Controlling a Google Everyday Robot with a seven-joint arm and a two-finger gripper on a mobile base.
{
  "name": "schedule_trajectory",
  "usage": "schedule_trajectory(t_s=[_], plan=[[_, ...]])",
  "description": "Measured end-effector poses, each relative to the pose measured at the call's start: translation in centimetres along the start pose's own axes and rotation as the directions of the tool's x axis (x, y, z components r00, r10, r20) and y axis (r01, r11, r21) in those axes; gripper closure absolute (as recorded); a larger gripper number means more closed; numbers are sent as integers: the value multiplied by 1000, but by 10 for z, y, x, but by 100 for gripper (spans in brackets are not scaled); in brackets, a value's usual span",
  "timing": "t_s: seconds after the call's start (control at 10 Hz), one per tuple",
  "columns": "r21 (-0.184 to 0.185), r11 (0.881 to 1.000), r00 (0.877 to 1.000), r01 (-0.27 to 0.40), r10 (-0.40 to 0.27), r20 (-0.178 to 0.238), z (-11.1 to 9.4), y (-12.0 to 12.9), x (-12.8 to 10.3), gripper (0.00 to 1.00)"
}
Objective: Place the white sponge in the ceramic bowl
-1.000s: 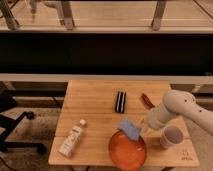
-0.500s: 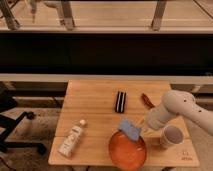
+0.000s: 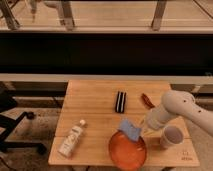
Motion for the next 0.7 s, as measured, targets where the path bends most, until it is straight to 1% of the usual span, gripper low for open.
schedule_trajectory(t_s=[0.7], plan=[[-1,1000,1000,11,-11,-13,-1,1,0,99]])
